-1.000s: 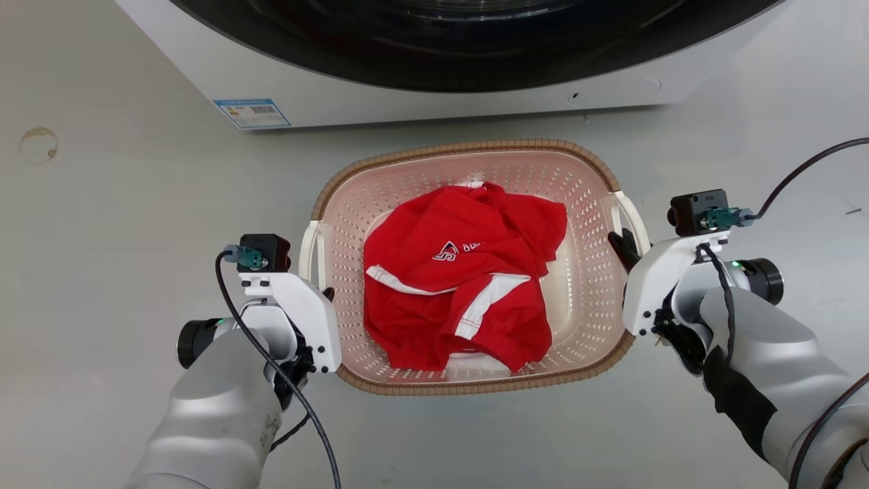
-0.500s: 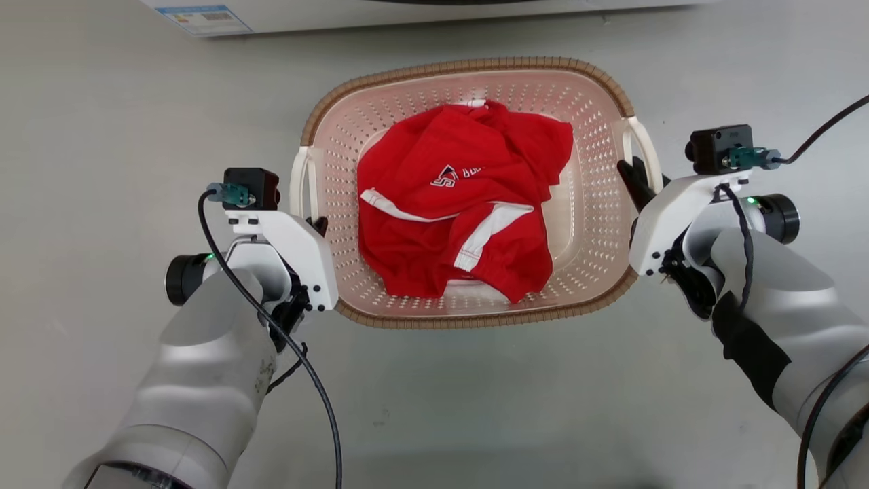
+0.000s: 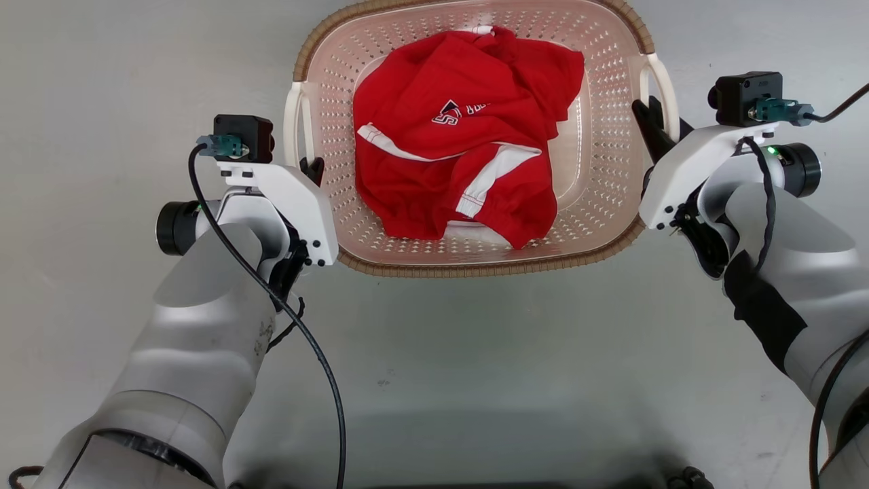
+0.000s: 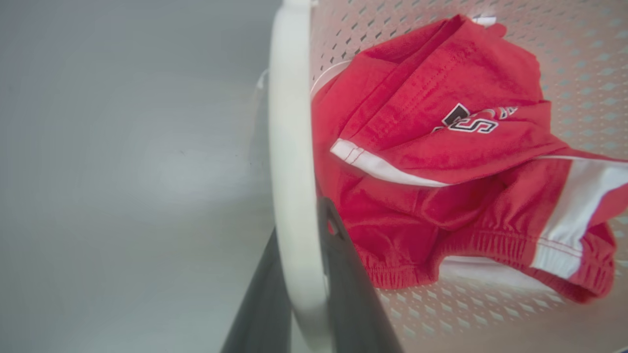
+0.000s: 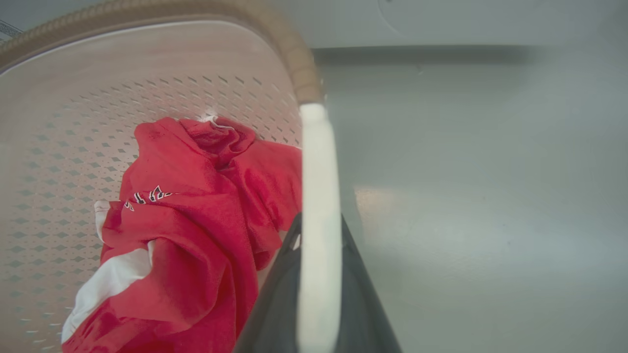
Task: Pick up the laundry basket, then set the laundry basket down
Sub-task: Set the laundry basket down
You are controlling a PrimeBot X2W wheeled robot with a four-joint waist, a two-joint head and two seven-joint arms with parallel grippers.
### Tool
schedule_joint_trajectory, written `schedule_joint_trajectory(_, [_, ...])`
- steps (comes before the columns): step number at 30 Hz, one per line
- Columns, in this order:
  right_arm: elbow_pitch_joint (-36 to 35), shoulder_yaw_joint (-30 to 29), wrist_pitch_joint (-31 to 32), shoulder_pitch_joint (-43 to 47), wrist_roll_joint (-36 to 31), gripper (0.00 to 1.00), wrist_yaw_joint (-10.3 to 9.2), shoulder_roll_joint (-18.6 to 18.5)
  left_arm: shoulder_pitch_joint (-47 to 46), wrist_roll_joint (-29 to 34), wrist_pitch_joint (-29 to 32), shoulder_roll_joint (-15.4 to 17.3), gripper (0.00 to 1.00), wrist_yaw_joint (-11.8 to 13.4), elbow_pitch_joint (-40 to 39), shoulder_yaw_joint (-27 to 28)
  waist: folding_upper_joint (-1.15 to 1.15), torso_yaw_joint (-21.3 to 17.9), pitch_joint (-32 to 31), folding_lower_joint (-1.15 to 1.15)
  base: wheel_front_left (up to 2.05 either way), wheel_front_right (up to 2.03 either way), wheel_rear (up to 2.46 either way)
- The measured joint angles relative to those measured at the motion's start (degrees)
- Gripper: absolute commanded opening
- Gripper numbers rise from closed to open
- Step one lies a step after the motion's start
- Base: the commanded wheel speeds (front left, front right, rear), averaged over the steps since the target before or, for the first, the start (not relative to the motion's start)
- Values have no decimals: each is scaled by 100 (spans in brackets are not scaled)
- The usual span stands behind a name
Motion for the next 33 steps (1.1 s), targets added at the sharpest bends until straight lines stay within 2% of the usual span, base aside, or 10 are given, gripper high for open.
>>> schedule_joint_trajectory(15, [-203, -379, -80, -100, -326, 0, -14, -121, -177, 40, -417, 1, 0, 34, -15, -69, 0, 28, 282, 0, 0, 0, 0])
schedule_joint_trajectory(16, [-226, -405, -82, -99, -354, 0, -15, -129, -203, 38, -441, 1, 15, 35, -14, -67, 0, 24, 290, 0, 0, 0, 0])
schedule_joint_trajectory(17, [-271, -434, -82, -97, -359, 37, -15, -143, -216, 35, -488, -1, 100, 54, -14, -62, 0, 25, 296, 0, 0, 0, 0])
schedule_joint_trajectory(18, [-402, -441, -82, -90, -369, 100, -15, -203, -220, 34, -600, 7, 100, 97, 25, -55, 0, 23, 297, 0, 0, 0, 0])
schedule_joint_trajectory(21, [-576, -469, -82, -85, -441, 100, -16, -414, -219, 14, -726, 137, 100, 107, 98, -41, 0, 19, 293, 0, 0, 0, 0])
schedule_joint_trajectory(33, [-967, -460, -83, -69, -535, 100, -19, -421, -215, -369, -975, 46, 100, -224, 151, 129, 0, 21, 288, 0, 0, 0, 0])
